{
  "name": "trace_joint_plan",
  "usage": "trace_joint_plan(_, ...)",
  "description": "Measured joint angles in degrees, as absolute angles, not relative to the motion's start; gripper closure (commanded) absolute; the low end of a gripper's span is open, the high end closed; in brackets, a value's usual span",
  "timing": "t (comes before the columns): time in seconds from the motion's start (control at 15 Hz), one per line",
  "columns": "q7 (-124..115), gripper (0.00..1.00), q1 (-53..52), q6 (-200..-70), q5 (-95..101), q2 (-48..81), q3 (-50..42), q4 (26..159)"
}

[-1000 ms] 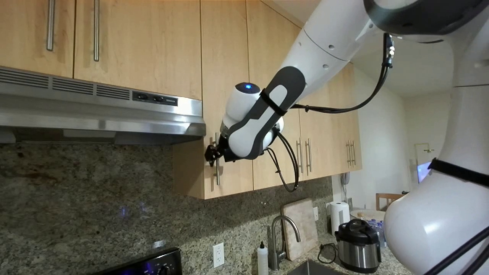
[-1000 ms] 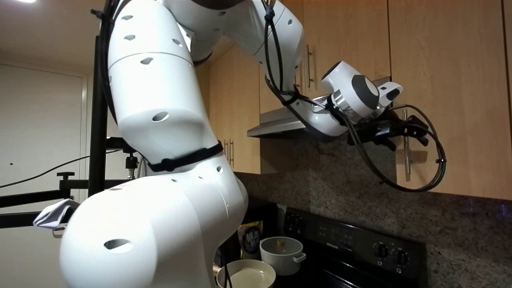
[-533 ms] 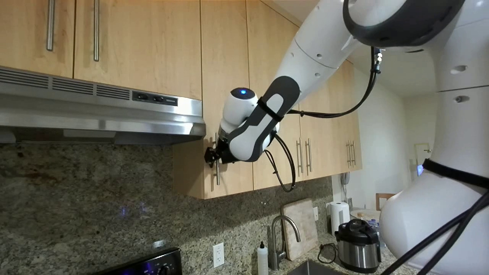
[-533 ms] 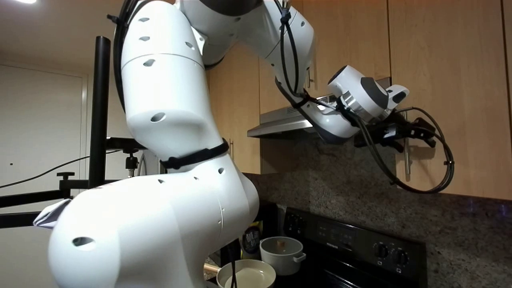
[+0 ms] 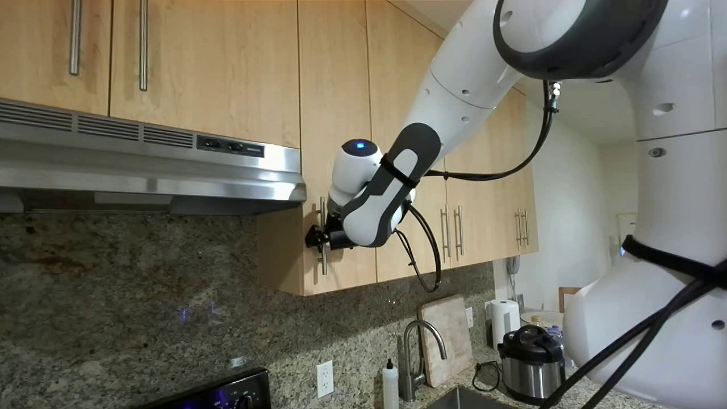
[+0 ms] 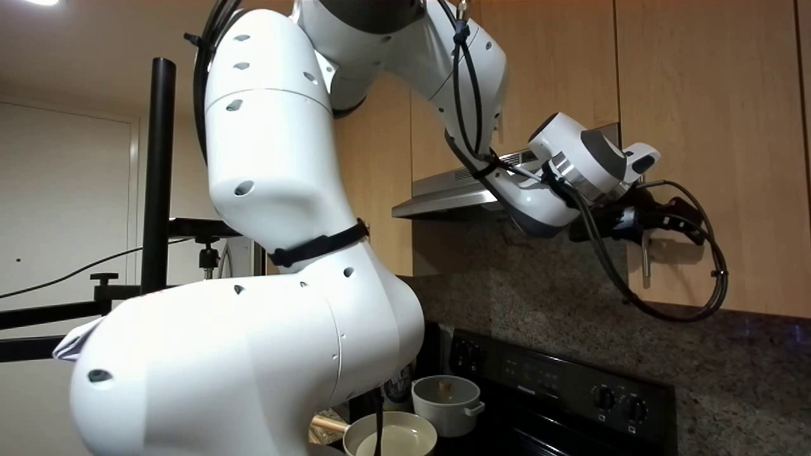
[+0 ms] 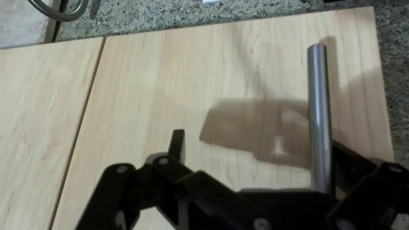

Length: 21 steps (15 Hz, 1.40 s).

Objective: Open and close the upper right cupboard

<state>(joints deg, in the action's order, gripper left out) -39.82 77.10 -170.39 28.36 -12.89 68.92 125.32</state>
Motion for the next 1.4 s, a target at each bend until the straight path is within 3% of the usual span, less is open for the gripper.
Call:
trace_joint_plan(0.6, -44.0, 0.0, 82.3, -171.2, 27.7, -14.2, 73.7, 125.4)
trace_joint_plan(1.4, -46.2, 0.0, 69.0, -180.1, 26.3, -17.1, 59.4, 132.9)
